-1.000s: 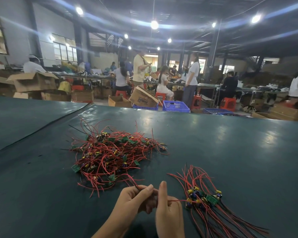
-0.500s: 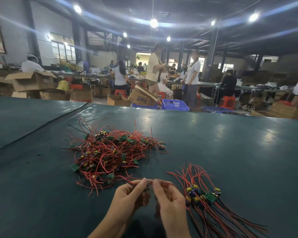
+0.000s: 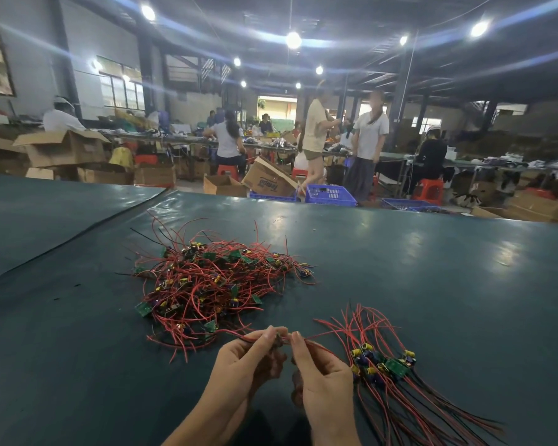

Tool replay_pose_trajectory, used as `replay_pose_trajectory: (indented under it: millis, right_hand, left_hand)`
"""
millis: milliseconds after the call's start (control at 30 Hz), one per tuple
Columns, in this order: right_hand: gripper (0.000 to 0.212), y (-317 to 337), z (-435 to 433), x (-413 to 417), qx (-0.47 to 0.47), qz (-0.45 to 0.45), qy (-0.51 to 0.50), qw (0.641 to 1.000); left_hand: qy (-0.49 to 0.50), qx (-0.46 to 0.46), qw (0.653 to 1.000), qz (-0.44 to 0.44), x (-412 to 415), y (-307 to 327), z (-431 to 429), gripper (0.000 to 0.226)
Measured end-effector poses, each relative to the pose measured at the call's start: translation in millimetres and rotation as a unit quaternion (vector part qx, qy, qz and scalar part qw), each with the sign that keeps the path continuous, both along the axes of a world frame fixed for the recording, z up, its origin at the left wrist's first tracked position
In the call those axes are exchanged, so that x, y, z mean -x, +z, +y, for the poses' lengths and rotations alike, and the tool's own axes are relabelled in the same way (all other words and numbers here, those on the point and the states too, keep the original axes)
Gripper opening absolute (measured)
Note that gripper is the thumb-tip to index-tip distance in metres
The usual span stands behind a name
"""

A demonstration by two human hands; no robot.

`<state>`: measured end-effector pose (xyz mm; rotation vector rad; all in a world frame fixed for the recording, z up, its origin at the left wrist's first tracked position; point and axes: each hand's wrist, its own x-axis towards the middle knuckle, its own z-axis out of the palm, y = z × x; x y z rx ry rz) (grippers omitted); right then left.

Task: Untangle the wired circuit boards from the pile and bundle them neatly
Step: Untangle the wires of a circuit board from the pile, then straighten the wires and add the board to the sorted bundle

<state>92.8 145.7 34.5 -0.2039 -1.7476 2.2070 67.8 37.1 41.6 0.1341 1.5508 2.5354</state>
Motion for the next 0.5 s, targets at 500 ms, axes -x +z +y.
replay_pose_trajectory:
  millis: [500]
  right_hand:
    - [0.023, -0.2, 5.7, -1.9, -0.040, 0.024, -0.089, 0.995]
  left_hand:
    - [0.030, 0.120, 0.986, 0.110, -2.1, -1.1, -2.0, 0.025]
